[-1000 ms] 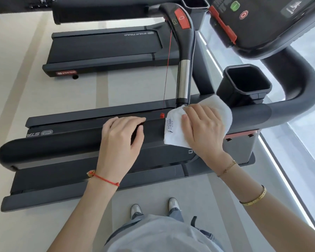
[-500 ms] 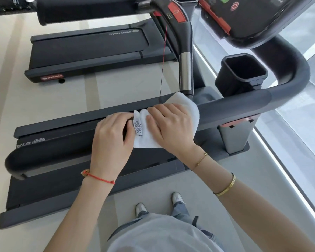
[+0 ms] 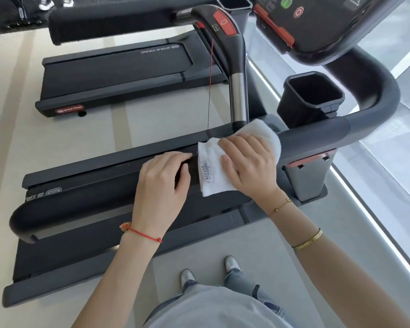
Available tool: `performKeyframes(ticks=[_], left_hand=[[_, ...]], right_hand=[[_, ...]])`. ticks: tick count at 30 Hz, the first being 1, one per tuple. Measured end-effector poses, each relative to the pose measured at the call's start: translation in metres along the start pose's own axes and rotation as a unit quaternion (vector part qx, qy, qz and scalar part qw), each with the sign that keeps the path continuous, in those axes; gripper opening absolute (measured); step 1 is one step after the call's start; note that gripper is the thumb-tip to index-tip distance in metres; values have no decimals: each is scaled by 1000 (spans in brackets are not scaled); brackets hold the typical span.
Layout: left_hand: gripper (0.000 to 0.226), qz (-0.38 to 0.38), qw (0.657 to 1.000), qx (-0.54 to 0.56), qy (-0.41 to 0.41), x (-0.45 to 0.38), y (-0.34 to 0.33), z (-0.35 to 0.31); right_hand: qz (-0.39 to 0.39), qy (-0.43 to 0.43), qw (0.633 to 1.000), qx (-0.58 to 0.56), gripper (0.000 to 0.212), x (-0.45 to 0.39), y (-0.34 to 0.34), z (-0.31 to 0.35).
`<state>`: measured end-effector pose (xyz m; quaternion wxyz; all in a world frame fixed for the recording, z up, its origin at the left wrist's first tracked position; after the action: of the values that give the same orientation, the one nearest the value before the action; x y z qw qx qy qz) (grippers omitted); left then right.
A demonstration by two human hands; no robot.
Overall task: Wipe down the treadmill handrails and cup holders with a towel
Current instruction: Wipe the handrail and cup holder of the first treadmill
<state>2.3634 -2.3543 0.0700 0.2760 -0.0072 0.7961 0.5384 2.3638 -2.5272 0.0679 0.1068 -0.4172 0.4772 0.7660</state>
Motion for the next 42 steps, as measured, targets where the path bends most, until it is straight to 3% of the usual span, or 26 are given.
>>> performKeyframes(ticks=[14, 20, 24, 33, 42], left_hand=[[26, -45, 994, -82, 64, -17, -32, -55], [24, -66, 991, -102, 59, -16, -35, -60], [22, -68, 990, -106, 65, -16, -34, -62], [23, -82, 987, -113, 73, -2, -18, -47], [21, -75, 986, -125, 85, 22, 16, 18]], right_hand=[[16, 6, 999, 28, 35, 26, 74, -128], [33, 10, 999, 4, 29, 23, 79, -141], [16, -23, 1000, 14, 28, 22, 71, -129], [9, 11, 1000, 3, 31, 0, 22, -49], [-7, 8, 999, 44, 41, -15, -1, -11]])
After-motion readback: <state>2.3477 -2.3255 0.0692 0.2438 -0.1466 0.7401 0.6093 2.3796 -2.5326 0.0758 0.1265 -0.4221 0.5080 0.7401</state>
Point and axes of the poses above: each hand's wrist, its own x-axis away from the middle knuckle, its own y-axis out of the back of the hand, z = x × y, the point moved 8 cm from there along -x, towards the middle knuckle, and after that the axes turned 15 degrees about -x, right-handed, at the moved point
